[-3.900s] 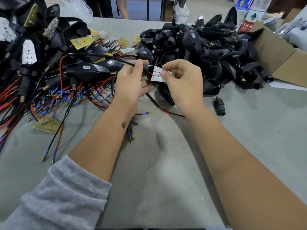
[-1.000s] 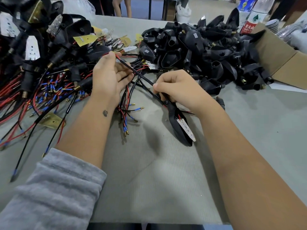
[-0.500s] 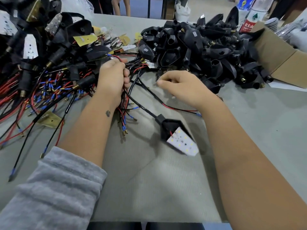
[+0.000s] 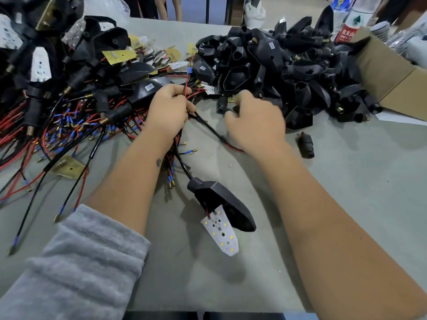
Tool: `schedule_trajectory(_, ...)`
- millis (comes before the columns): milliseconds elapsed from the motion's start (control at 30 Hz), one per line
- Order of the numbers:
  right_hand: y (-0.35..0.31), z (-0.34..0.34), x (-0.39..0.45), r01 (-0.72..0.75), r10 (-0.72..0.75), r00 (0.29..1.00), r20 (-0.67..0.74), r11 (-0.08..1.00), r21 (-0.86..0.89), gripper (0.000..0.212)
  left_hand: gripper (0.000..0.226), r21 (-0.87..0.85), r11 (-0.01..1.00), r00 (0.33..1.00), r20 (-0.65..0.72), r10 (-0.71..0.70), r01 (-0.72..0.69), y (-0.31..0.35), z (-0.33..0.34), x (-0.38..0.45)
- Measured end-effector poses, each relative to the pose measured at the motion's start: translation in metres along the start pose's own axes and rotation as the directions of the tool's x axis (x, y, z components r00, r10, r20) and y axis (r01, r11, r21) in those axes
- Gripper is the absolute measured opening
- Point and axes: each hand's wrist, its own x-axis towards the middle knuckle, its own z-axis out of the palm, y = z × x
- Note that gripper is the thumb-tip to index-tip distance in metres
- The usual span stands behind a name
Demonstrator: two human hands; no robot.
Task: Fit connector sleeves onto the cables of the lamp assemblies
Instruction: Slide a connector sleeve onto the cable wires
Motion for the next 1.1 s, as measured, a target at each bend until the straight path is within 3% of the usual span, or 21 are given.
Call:
schedule_trajectory(67,-0.006,0.008,-0.002,0.046,-0.054,0.993,0.103,0.996,0.079,0.036,0.022,-0.031,0.999,1.000,-0.007,0.029,-0.029,-0.001,-0.001,0.000)
schedule_trajectory(200,-0.008,0.021,-0.001,0.059,-0.062,0.964,0.258,0.998,0.021,0.045,0.019,-0.041,0.998,0.998,0.007,0.056,-0.055,-0.002,-0.001,-0.002)
schedule_trajectory(267,-0.005,0.021,0.001,0.049,-0.058,0.970,0.236,0.998,0.045,0.043,0.020,-0.063,0.997,0.999,-0.005,0.053,-0.053,-0.002,0.000,-0.004)
schedule_trajectory(433,0.004,0.011,0.003,-0.039,0.034,0.999,0.024,0.978,0.204,0.026,0.024,0.074,0.993,0.996,0.012,0.090,-0.091,-0.001,0.000,-0.004)
schedule_trajectory(500,0.006,0.009,0.003,-0.052,0.047,0.999,0.028,0.975,0.216,0.020,0.022,0.048,0.995,0.996,0.023,0.085,-0.086,0.001,0.000,-0.005)
schedule_trajectory(600,0.004,0.008,0.001,-0.023,0.013,0.999,0.047,0.978,0.209,0.032,0.019,0.011,0.995,0.994,0.043,0.100,-0.101,0.004,-0.001,-0.009)
schedule_trajectory(667,0.000,0.008,0.000,-0.049,0.043,0.999,0.027,0.941,0.334,0.033,0.018,0.027,0.989,0.988,0.053,0.145,-0.147,0.006,0.000,-0.012)
schedule_trajectory(733,-0.005,0.007,-0.001,-0.122,0.139,0.990,0.012,0.820,0.559,0.027,0.018,0.076,0.978,0.980,0.059,0.189,-0.193,0.008,0.002,-0.013)
schedule_trajectory(867,-0.008,0.002,-0.001,-0.222,0.301,0.948,0.101,0.403,0.888,0.019,0.017,0.151,0.965,0.977,0.045,0.207,-0.212,0.012,0.012,-0.014)
schedule_trajectory(967,-0.006,0.001,0.002,-0.265,0.308,0.927,0.216,0.126,0.956,0.027,0.017,0.182,0.961,0.978,0.071,0.197,-0.207,0.008,0.024,-0.017)
schedule_trajectory(1100,-0.006,0.000,0.003,-0.281,0.249,0.915,0.319,-0.174,0.944,0.009,0.010,0.248,0.949,0.978,0.116,0.171,-0.195,0.000,0.032,-0.023)
